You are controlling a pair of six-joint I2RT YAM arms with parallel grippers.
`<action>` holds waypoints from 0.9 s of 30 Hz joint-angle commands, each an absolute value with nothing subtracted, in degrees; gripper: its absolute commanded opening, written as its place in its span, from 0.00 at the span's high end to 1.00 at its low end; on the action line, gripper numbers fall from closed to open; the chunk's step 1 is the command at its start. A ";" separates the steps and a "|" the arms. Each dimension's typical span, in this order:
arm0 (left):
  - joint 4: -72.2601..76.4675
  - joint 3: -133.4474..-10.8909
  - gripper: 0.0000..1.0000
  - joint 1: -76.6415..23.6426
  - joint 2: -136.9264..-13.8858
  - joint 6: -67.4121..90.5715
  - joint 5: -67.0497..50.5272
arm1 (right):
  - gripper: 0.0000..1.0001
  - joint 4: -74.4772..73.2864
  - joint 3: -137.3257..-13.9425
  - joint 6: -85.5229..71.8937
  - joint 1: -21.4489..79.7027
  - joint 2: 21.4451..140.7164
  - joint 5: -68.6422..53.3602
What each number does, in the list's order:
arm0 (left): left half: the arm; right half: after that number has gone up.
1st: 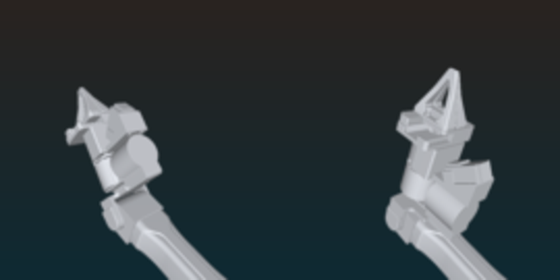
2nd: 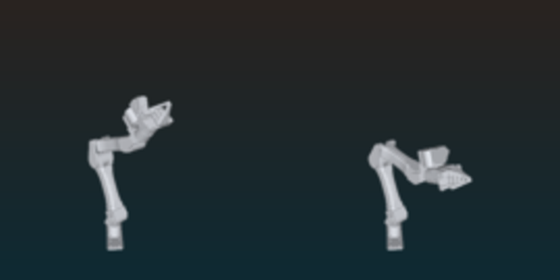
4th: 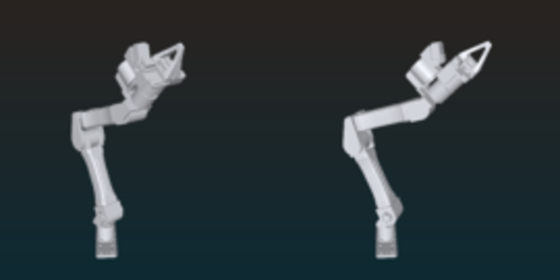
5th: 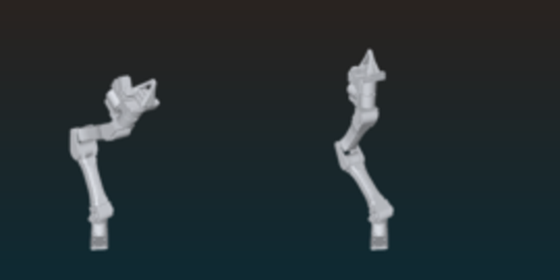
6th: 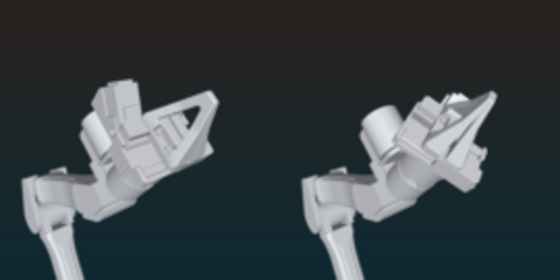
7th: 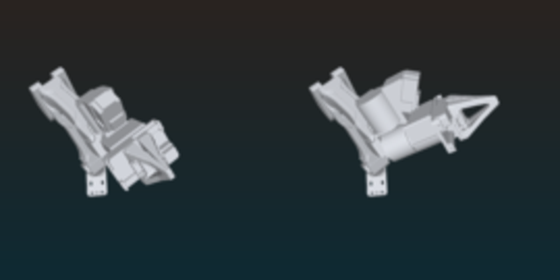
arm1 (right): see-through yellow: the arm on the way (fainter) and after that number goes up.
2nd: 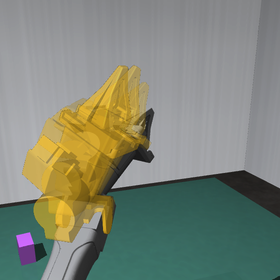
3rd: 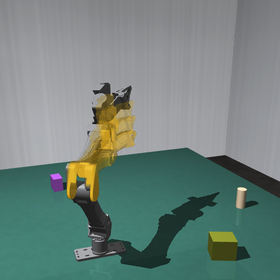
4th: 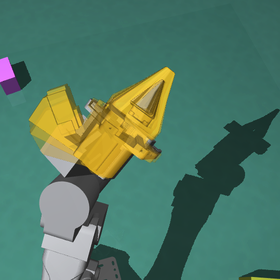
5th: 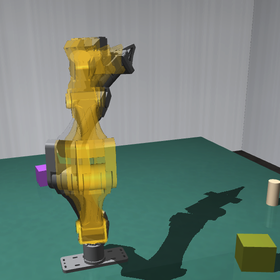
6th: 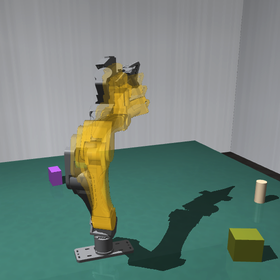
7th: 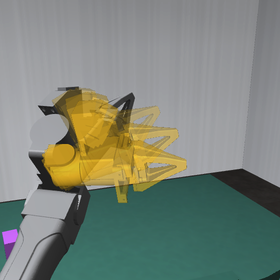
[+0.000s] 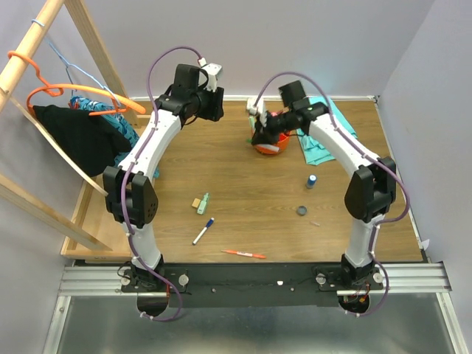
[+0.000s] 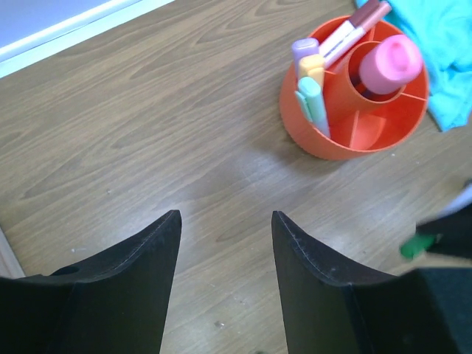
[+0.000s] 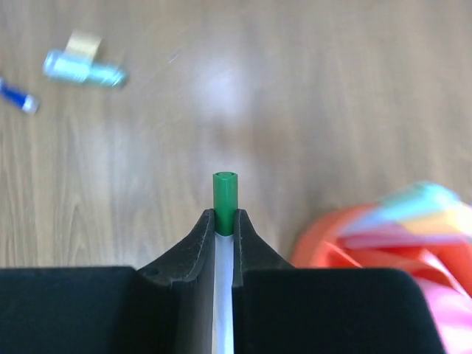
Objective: Sort the stationery into containers
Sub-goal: Pick up the pen from the center of the board, then place the pen in the storage box.
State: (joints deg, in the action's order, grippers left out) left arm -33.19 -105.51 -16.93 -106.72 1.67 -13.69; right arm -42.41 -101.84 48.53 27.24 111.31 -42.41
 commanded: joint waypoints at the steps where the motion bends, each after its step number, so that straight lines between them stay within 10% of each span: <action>1: -32.79 -107.14 0.39 -16.61 -103.45 3.95 -20.30 | 0.91 -31.66 -107.57 27.63 21.89 110.30 -51.76; 10: -31.90 -107.14 0.39 -16.61 -104.67 4.22 -24.34 | 0.91 -4.06 -114.69 -2.78 12.22 116.80 -54.05; 27: -31.82 -106.61 0.38 -16.70 -106.79 1.67 -25.40 | 0.91 13.79 -120.41 -10.28 7.30 130.60 -50.54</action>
State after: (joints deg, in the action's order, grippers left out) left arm -32.29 -105.65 -16.93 -105.71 2.96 -23.73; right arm 7.05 -117.97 -6.57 8.60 126.93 -51.70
